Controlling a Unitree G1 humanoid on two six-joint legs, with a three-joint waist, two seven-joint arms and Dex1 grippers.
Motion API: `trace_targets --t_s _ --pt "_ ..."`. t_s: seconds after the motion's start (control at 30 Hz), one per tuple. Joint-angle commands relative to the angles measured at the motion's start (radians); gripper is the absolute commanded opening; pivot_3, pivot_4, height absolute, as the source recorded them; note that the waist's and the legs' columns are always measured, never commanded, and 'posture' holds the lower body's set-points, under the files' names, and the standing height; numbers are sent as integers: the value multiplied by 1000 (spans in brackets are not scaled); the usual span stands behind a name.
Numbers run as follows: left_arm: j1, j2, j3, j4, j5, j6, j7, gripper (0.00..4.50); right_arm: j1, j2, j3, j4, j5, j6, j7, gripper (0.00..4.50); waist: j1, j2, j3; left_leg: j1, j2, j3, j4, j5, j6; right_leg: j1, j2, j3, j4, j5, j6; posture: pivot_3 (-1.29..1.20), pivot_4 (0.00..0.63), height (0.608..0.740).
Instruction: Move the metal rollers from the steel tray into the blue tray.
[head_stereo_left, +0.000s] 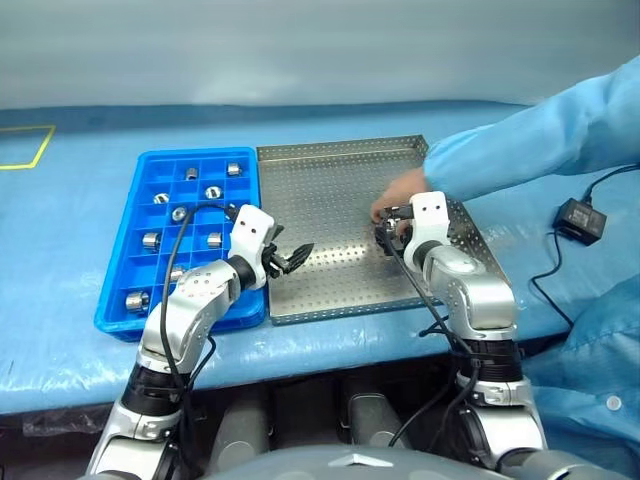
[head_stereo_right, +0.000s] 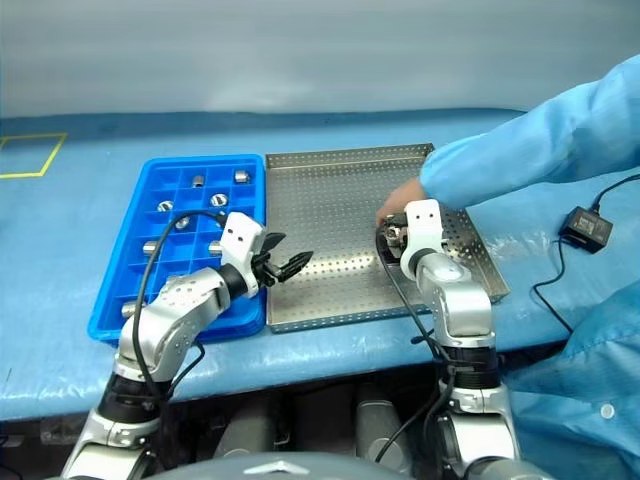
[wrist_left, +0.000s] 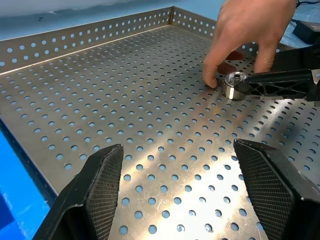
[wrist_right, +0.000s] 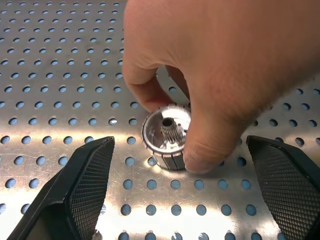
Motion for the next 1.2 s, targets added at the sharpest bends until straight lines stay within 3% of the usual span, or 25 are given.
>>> trace_targets --t_s 0.03,0.57,0.73,1.07,1.2 --pt "10 2 5 -55 9 -6 9 3842 -24 -1 0 -12 6 -22 -1 4479 2 0 0 0 0 0 0 0 0 0 0 0 0 0 0 -54 150 740" --pt "7 -1 60 -59 -11 -24 21 3842 15 -19 40 -154 55 3 78 4479 3 0 0 0 1 0 0 0 0 0 0 0 0 0 0 -66 150 740" --pt "14 11 70 -60 -6 -27 11 3842 19 10 37 -173 141 19 143 4479 1 0 0 0 1 0 0 0 0 0 0 0 0 0 0 -71 150 740" --pt "37 33 85 -84 -5 -1 30 3842 1 96 130 -7 154 -104 175 4479 6 0 0 0 1 0 0 0 0 0 0 0 0 0 0 -19 150 740" --pt "24 40 74 -93 -3 10 24 3842 -23 98 165 80 92 -196 146 4479 14 0 0 0 1 0 0 0 0 0 0 0 0 0 0 2 150 740"
